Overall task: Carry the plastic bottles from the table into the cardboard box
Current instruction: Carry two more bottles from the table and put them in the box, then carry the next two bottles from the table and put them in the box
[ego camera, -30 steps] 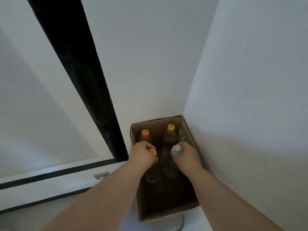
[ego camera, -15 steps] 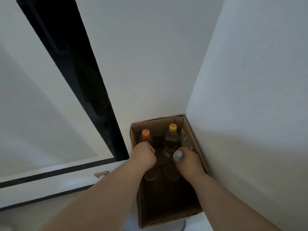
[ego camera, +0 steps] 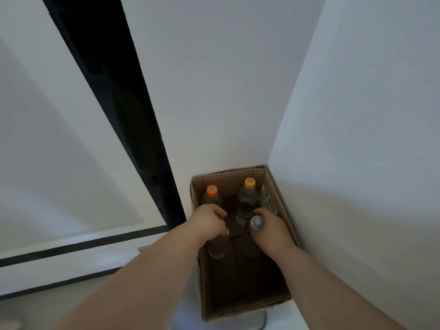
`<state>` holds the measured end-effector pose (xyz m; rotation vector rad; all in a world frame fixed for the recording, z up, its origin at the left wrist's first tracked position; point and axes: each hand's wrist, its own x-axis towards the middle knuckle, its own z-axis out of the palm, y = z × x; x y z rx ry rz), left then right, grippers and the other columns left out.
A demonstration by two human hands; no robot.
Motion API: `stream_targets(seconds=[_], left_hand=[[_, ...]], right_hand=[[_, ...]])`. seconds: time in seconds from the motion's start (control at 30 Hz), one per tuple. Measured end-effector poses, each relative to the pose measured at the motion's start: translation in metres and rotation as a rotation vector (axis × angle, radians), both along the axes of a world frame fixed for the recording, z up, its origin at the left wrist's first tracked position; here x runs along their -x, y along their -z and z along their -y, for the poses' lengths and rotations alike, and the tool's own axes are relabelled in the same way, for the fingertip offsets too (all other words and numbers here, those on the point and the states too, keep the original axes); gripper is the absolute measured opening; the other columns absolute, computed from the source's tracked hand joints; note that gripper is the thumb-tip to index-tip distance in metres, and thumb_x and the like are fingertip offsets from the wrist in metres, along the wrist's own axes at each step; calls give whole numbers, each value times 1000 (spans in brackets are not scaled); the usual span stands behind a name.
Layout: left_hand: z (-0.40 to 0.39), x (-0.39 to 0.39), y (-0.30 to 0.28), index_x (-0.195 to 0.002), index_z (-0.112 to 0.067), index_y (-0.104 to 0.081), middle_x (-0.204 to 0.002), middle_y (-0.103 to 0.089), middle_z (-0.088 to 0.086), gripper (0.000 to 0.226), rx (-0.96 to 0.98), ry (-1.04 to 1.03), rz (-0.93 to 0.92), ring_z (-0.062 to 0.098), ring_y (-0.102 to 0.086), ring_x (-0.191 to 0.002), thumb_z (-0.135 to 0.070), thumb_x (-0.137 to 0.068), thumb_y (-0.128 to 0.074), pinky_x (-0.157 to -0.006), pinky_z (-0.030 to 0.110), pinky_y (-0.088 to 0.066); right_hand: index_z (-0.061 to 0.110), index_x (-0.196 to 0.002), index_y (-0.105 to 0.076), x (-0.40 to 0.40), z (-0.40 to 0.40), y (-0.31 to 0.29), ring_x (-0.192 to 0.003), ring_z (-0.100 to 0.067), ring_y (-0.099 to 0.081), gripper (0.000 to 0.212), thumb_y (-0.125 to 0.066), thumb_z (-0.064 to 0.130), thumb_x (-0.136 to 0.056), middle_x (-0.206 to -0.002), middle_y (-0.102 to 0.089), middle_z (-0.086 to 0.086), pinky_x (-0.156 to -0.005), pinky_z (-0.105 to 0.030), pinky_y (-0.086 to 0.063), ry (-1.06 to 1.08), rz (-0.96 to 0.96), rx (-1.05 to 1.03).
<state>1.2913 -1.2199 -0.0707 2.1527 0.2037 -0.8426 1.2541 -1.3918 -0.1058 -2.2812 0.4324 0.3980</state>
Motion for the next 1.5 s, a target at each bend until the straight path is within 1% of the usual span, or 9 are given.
stream_targets(seconds=[0.13, 0.27, 0.37, 0.47, 0.6, 0.77, 1.07, 1.23, 1.5], left_hand=[[-15, 9, -11, -133, -21, -58, -134, -61, -2, 61, 249, -128, 51, 17, -54, -129, 4, -80, -70, -104, 32, -47], [-38, 35, -49, -135, -21, -55, -133, -62, -3, 56, 479, -285, 243, 11, -60, -122, 2, -86, -68, -91, 19, -49], [-61, 65, -88, -139, -26, -48, -137, -58, -5, 59, 598, -310, 390, 9, -58, -125, 0, -90, -66, -99, 25, -48], [-93, 101, -128, -145, -33, -39, -141, -54, -5, 72, 710, -348, 522, 13, -57, -128, 7, -89, -63, -106, 44, -48], [-143, 170, -181, -149, -43, -31, -145, -52, -6, 81, 817, -281, 713, 14, -60, -127, 9, -93, -56, -95, 42, -56], [-210, 294, -230, -142, -53, -29, -146, -51, -10, 82, 809, -150, 871, 10, -59, -128, -8, -83, -64, -107, 50, -46], [-302, 500, -272, -149, -52, -23, -145, -50, -18, 85, 714, -134, 969, 6, -60, -125, 3, -94, -58, -108, 49, -45], [-327, 616, -283, -150, -49, -22, -145, -50, -17, 82, 690, -147, 1033, 8, -62, -123, -4, -93, -60, -108, 50, -45], [-369, 820, -269, -146, -48, -32, -126, -61, -10, 81, 611, -222, 1092, 8, -67, -92, -13, -83, -67, -83, 33, -55]], right_hand=[[23, -140, -52, 8, 1, -21, -126, -19, -53, 53, -66, 14, -90, -136, -59, 1, -94, -28, -45, 30, 96, -103], [33, -117, -60, 22, -4, -65, -120, -10, -55, 37, -70, 14, -88, -112, -61, 21, -96, -26, -46, 74, 344, -200], [27, -123, -61, 36, -16, -108, -118, -10, -61, 42, -72, 10, -87, -118, -64, 15, -93, -17, -46, 100, 487, -309], [31, -129, -59, 67, -38, -162, -115, -12, -65, 47, -69, 8, -89, -131, -63, 7, -95, -37, -56, 113, 588, -561], [41, -127, -56, 142, -83, -232, -122, -22, -63, 59, -78, 25, -75, -142, -56, 3, -79, -39, -62, 35, 644, -858], [36, -139, -51, 270, -151, -269, -115, -23, -69, 72, -74, 25, -72, -143, -56, 2, -75, -37, -63, -64, 721, -962], [48, -134, -44, 482, -254, -315, -118, -21, -66, 73, -69, 33, -67, -148, -50, 3, -87, -44, -60, -240, 676, -882], [39, -147, -38, 581, -283, -323, -111, -22, -70, 65, -62, 16, -91, -144, -55, 0, -92, -52, -57, -246, 703, -823], [31, -144, -45, 765, -334, -317, -88, -19, -73, 58, -62, 11, -93, -120, -66, -3, -66, -34, -60, -292, 722, -759]])
